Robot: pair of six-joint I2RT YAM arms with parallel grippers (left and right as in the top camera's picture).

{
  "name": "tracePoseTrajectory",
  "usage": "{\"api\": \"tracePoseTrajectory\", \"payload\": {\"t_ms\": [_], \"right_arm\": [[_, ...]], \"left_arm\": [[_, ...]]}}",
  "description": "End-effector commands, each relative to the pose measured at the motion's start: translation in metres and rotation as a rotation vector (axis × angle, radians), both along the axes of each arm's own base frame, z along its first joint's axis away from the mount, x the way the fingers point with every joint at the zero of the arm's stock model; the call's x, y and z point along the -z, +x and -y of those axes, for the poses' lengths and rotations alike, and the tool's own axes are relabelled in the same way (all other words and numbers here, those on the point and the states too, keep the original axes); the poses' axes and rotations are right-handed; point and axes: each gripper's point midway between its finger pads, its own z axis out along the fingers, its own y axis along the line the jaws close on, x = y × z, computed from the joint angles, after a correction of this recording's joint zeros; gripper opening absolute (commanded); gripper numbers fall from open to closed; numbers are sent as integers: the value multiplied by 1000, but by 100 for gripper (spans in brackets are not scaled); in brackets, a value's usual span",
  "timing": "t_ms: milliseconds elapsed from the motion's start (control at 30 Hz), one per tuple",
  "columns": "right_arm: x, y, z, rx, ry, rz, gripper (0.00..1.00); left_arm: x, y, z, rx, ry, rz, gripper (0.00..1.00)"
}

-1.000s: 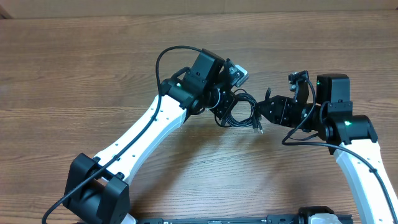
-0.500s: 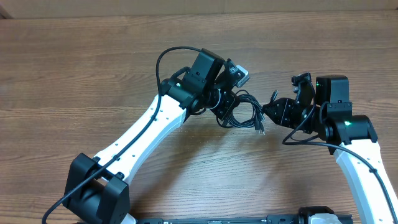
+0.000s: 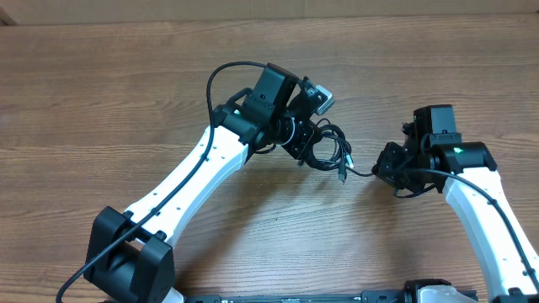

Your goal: Untangle cables

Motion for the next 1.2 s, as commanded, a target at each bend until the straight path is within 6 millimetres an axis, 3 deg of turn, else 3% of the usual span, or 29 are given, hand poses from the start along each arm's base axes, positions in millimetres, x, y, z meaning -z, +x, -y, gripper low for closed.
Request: {"api": "tracePoseTrajectory", "payload": {"t_ms": [0, 67, 200, 333, 533, 667, 867, 1167], "right_arm": [[8, -5, 7, 12, -33, -38, 30], [5, -6, 0, -78, -17, -17, 40], [-12, 1, 2, -182, -54, 35, 45], [-49, 18, 13, -193, -130, 109, 46], [-95, 39, 1, -354, -132, 273, 48], [-98, 32, -22, -515, -44, 319, 48], [-93, 22, -46, -644, 6, 340, 49], [-92, 20, -53, -666, 11, 340, 49]], "left_arm": [[-27, 4, 0, 5, -47, 55, 4], [-25, 5, -2, 0, -39, 54, 4], [-22, 7, -6, -17, -13, 60, 4], [-20, 10, -9, -31, 6, 70, 4], [-21, 9, -8, -27, 2, 69, 4], [-23, 6, -4, -9, -20, 64, 4], [-42, -14, 17, 146, -158, 50, 4], [-51, -19, 24, 190, -218, 48, 4]]}}
